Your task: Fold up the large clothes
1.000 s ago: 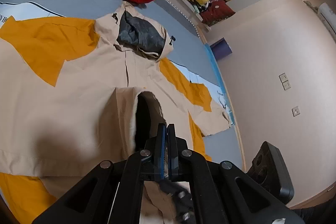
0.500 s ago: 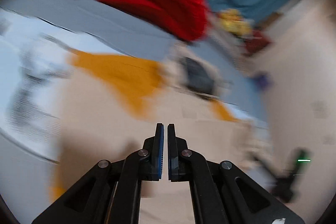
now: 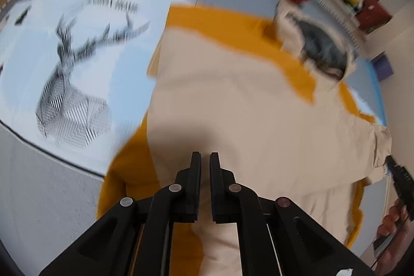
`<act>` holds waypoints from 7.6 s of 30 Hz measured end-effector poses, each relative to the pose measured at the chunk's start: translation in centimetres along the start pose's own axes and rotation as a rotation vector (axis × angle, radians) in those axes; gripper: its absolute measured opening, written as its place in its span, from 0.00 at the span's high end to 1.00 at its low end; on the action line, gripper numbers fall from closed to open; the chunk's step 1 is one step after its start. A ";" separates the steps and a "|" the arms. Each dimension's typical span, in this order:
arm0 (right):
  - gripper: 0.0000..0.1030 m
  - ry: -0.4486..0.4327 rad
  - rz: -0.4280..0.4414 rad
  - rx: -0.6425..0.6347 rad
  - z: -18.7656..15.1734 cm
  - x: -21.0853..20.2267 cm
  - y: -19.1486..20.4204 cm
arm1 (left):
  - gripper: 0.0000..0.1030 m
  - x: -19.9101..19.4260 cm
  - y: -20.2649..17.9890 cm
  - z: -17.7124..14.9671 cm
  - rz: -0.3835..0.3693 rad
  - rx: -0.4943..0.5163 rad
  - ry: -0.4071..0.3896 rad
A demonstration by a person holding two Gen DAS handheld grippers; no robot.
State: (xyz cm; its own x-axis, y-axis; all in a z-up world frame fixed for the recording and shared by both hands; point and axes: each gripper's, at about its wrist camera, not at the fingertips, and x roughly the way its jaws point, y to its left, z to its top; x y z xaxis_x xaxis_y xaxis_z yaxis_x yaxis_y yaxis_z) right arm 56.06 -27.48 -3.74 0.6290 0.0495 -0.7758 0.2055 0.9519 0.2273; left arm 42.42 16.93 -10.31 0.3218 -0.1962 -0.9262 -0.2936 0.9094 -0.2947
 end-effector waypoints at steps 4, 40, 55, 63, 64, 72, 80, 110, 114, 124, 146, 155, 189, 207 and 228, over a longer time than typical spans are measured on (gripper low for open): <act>0.69 -0.020 -0.032 0.056 0.4 0.3 -2.0 | 0.95 1.1 1.1 -0.6 0.049 -0.047 0.048; 0.66 -0.145 0.006 -0.148 2.6 -6.2 -0.4 | 0.85 -8.8 -8.3 -3.1 0.076 0.169 -0.211; 0.66 -0.203 -0.041 0.028 5.2 -9.8 -14.5 | 0.84 -12.2 -17.0 -7.5 0.031 0.366 -0.352; 0.66 -0.206 -0.142 0.141 7.0 -11.1 -25.9 | 0.84 -13.6 -19.1 -10.1 0.017 0.429 -0.329; 0.66 -0.214 -0.146 0.164 7.2 -11.4 -27.0 | 0.84 -13.5 -19.4 -10.5 0.009 0.437 -0.322; 0.65 -0.201 -0.114 0.333 6.8 -8.9 -34.9 | 0.84 -9.6 -22.5 -12.7 -0.006 0.555 -0.279; 0.65 -0.093 -0.098 0.448 5.6 -2.2 -39.2 | 0.84 -8.7 -23.1 -12.4 -0.023 0.545 -0.270; 0.93 -0.164 -0.013 0.618 5.7 5.0 -41.8 | 0.84 -7.0 -21.2 -10.5 0.001 0.498 -0.244; 0.96 -0.241 -0.056 0.494 8.7 2.2 -37.1 | 0.84 -8.4 -20.2 -9.7 -0.013 0.463 -0.267; 0.97 -0.317 0.179 -0.076 10.2 -7.3 -7.8 | 0.84 -13.0 -14.4 -5.6 -0.035 0.298 -0.333; 0.57 0.211 0.256 -0.044 -4.1 -3.1 2.0 | 0.81 -11.8 -11.1 -3.9 -0.111 0.201 -0.230; 0.57 0.414 0.265 0.184 -5.7 4.9 -4.1 | 0.81 -10.1 -12.7 -4.3 -0.097 0.235 -0.214; 0.89 0.391 0.861 0.065 -6.5 -0.7 8.2 | 0.60 -6.3 -19.9 -7.7 -0.318 0.463 -0.140; 0.68 0.403 0.320 0.246 -6.4 2.9 0.8 | 0.88 -4.5 -9.3 -4.1 -0.178 -0.027 -0.069; 0.68 0.383 0.068 0.415 -6.0 4.5 -5.4 | 0.79 -4.9 3.8 0.5 -0.038 -0.361 -0.198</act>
State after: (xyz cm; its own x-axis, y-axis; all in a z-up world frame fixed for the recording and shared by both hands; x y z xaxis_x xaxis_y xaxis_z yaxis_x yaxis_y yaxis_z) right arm 53.26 -30.63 -11.96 0.3498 0.2865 -0.8919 0.4998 0.7482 0.4363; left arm 40.20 21.55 -6.73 0.4957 -0.1210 -0.8600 -0.5633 0.7090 -0.4244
